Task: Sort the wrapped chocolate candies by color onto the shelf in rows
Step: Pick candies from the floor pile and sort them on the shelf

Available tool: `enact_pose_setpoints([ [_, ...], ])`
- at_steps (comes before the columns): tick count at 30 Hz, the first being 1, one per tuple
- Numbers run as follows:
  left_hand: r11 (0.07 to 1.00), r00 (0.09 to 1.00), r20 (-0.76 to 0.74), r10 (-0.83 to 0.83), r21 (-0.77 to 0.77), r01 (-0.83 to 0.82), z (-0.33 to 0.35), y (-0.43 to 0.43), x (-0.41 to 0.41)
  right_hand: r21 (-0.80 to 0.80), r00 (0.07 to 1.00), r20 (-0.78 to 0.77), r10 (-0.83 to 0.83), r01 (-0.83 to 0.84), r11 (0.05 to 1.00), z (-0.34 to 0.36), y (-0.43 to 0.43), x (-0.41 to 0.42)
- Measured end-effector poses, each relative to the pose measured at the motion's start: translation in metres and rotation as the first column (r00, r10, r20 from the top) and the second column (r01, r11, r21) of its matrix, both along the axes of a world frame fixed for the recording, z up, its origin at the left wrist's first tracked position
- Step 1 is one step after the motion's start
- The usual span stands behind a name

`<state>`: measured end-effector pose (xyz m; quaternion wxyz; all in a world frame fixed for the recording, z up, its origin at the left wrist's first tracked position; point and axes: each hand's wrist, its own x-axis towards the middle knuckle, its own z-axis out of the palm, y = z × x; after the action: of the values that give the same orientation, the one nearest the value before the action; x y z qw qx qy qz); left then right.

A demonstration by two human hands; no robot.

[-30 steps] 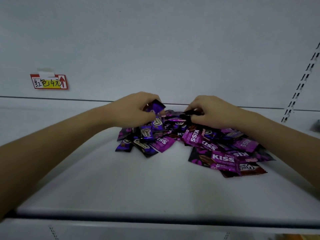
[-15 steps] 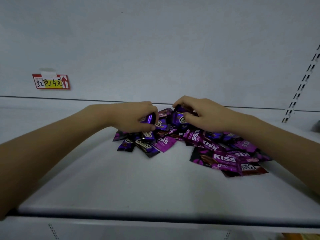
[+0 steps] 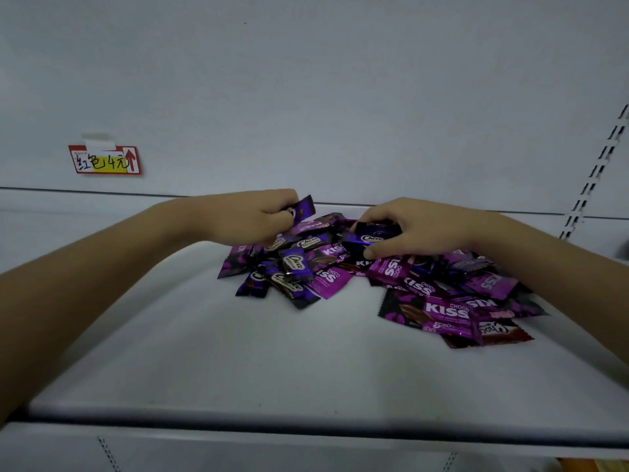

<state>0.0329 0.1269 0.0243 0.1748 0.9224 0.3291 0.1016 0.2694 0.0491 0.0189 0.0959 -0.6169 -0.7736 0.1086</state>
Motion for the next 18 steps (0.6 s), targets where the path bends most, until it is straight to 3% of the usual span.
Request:
enact_pose_setpoints([
  [3, 0.998, 0.999, -0.029, 0.015, -0.056, -0.016, 0.000, -0.004, 0.000, 0.066, 0.999, -0.027, -0.037, 0.038, 0.997, 0.000, 0.002, 0.000],
  [7, 0.988, 0.956, -0.261, 0.136, 0.102, -0.113, -0.005, -0.010, 0.003, 0.154, 0.985, -0.138, -0.103, 0.124, 0.980, 0.000, 0.003, 0.001],
  [9, 0.983, 0.944, -0.283, 0.168, 0.122, -0.139, -0.008, -0.010, 0.007, 0.143, 0.971, -0.211, -0.110, 0.142, 0.979, 0.001, 0.003, 0.001],
  [14, 0.971, 0.990, 0.058, 0.130, -0.211, -0.115, -0.008, -0.012, 0.005, 0.162, 0.911, -0.392, -0.130, 0.207, 0.965, 0.001, 0.002, 0.003],
  [18, 0.910, 0.911, 0.309, 0.271, -0.391, -0.138, -0.011, -0.006, 0.014, 0.168, 0.795, -0.595, -0.121, 0.271, 0.948, 0.004, 0.003, 0.005],
])
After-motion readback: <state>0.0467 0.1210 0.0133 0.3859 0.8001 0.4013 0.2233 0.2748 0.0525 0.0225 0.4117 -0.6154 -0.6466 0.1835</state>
